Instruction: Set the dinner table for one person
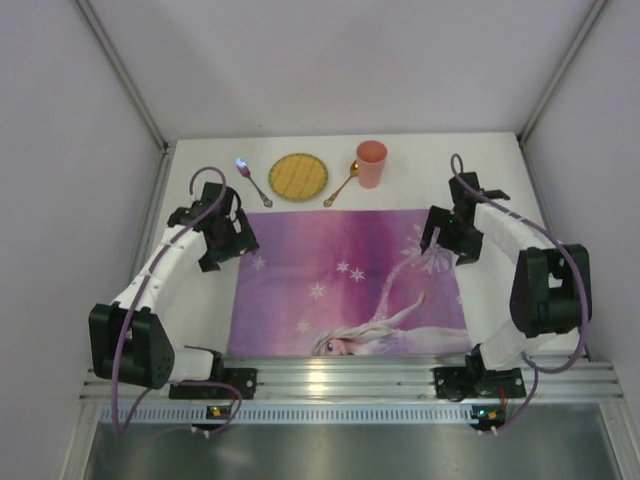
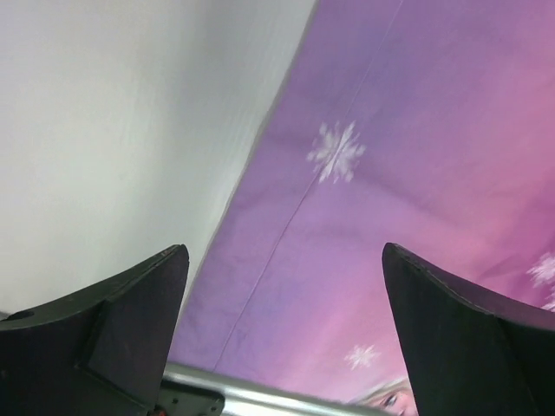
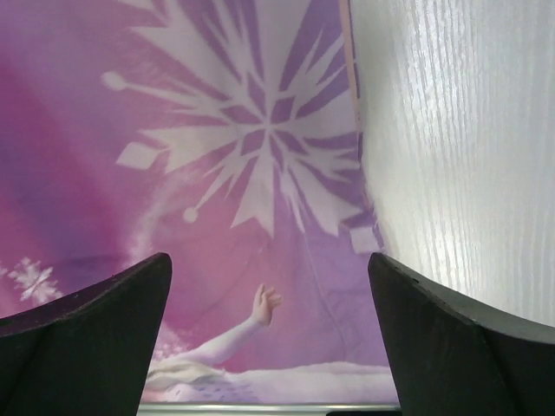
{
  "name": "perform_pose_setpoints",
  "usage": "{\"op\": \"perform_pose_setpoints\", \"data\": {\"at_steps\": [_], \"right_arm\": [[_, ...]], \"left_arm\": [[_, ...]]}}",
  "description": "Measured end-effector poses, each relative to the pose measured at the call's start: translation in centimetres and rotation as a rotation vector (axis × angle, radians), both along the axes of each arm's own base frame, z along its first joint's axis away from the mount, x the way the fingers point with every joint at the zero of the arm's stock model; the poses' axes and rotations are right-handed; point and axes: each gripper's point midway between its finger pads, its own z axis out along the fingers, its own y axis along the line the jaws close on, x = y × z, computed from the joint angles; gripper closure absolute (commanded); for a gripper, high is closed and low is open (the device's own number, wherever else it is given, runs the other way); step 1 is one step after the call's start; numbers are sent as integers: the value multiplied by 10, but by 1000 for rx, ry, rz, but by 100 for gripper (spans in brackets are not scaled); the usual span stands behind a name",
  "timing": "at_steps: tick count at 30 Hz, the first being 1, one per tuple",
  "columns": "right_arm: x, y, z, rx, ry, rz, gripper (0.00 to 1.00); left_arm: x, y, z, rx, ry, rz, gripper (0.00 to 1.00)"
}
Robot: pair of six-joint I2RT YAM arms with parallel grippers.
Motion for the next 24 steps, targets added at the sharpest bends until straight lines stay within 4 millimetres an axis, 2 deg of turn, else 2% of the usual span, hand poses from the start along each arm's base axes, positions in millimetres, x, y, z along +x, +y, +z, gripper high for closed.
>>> {"op": "perform_pose_setpoints", "data": {"at_steps": [6, 9, 11, 12, 13, 14, 16, 17, 20, 22, 24], "right_arm": [[5, 6, 81, 55, -232, 13, 5], [0, 6, 99, 63, -280, 22, 5], [-6, 5, 98, 60, -262, 23, 5], [-8, 5, 96, 58, -251, 24, 5], [-12, 4, 93, 55, -234, 25, 5], [-15, 3, 92, 50, -223, 27, 5], [-20, 2, 87, 42, -199, 27, 5], [-22, 1, 85, 38, -190, 26, 5], [-29, -1, 77, 30, -160, 24, 5], [-33, -2, 73, 26, -144, 21, 5], [-37, -2, 69, 24, -130, 18, 5]], "left_arm": [[82, 12, 82, 68, -305, 92, 1], [117, 13, 99, 16, -497, 156, 2], [137, 14, 88, -64, -538, 177, 2], [149, 13, 81, -98, -533, 178, 5], [163, 11, 76, -131, -529, 178, 9], [182, 6, 64, -164, -502, 166, 10], [228, -14, 43, -260, -502, 112, 11], [242, -24, 28, -306, -495, 89, 11], [257, -49, -15, -412, -430, 43, 11], [266, -59, -31, -453, -404, 26, 11], [278, -64, -37, -481, -402, 16, 12]]}}
